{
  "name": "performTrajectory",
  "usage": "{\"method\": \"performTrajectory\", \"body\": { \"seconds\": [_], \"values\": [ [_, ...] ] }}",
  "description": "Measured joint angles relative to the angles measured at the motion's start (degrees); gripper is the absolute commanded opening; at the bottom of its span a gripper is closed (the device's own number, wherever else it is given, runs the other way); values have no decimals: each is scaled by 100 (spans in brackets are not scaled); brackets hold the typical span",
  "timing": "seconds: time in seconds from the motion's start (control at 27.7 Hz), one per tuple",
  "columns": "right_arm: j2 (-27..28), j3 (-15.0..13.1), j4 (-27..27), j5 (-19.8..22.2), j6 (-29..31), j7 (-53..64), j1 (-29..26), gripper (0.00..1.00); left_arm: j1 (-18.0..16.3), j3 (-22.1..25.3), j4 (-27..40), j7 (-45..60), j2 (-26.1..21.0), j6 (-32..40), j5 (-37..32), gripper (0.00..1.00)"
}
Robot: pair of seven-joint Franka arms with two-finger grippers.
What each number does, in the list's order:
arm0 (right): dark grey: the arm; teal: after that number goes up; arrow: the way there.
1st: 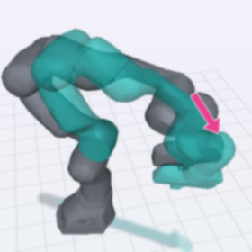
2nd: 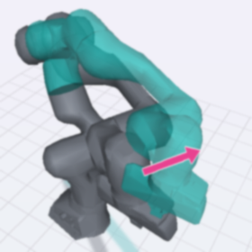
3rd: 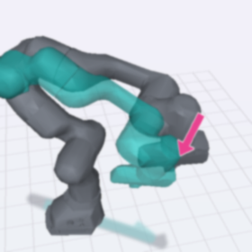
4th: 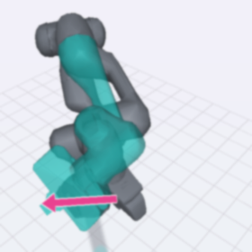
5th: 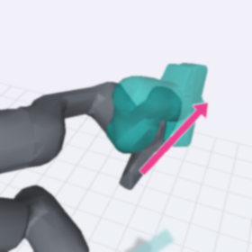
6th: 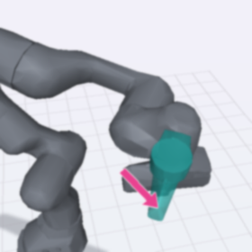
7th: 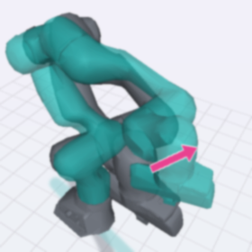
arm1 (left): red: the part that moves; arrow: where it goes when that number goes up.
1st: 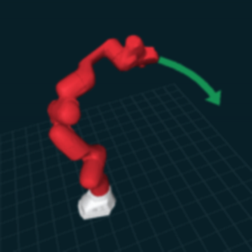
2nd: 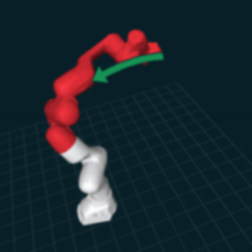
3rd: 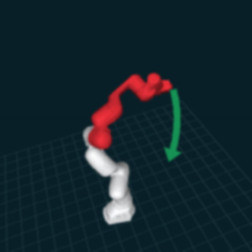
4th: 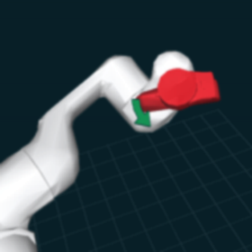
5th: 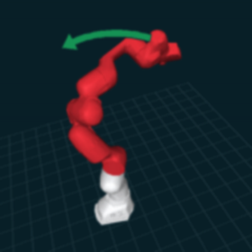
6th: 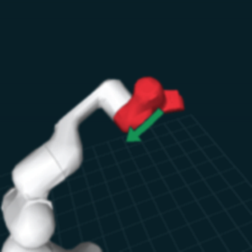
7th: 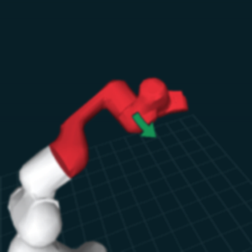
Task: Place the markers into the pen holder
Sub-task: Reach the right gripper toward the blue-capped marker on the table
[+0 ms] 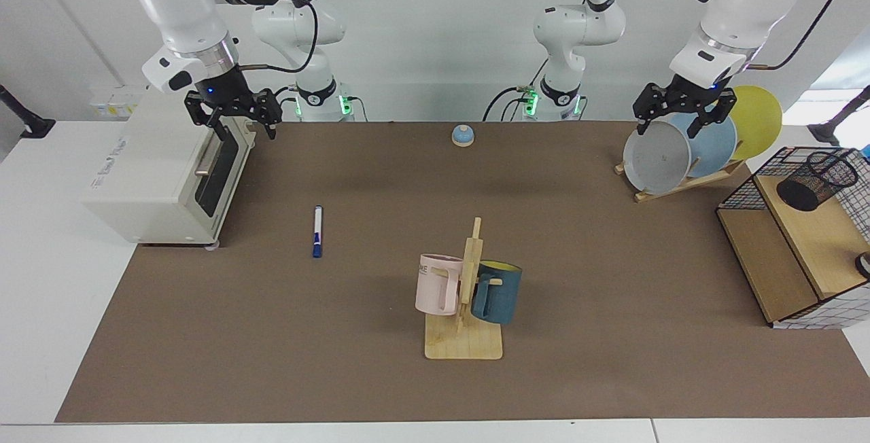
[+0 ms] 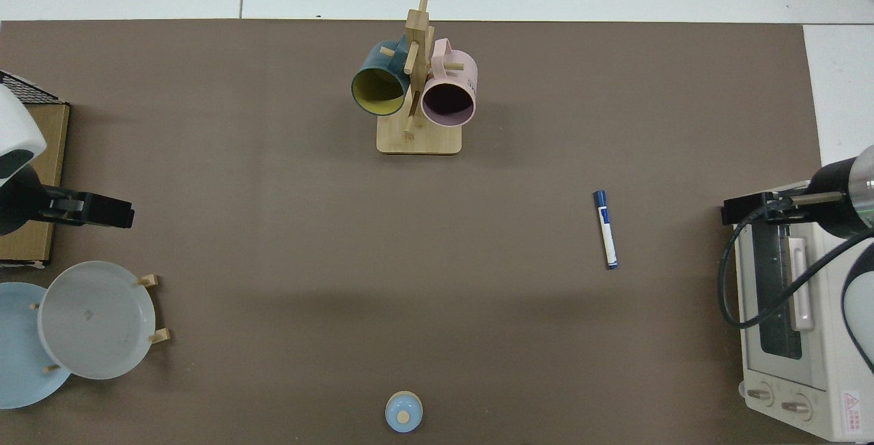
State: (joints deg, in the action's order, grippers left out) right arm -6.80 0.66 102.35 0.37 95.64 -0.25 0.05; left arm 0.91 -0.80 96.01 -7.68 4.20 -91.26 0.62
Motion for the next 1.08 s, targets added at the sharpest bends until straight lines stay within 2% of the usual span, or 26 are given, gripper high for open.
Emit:
{"method": "performTrajectory", "body": {
  "seconds": [0.29, 0.72, 0.87, 1.08],
  "values": [
    [4, -2, -33, 46, -6, -1, -2, 100, -57, 169, 0, -124, 1, -3, 3, 100],
    [5, 29, -56, 42, 18, -1, 9, 100, -14, 65, 16, -135, -30, -290, 16, 100],
    [29, 22, 34, 27, 483, -1, 2, 100, 23, 60, 37, -163, -96, -328, 16, 100],
    [156, 34, 487, 13, 1089, -1, 22, 100, 20, 106, 49, -308, -150, -310, 16, 100]
  ]
}}
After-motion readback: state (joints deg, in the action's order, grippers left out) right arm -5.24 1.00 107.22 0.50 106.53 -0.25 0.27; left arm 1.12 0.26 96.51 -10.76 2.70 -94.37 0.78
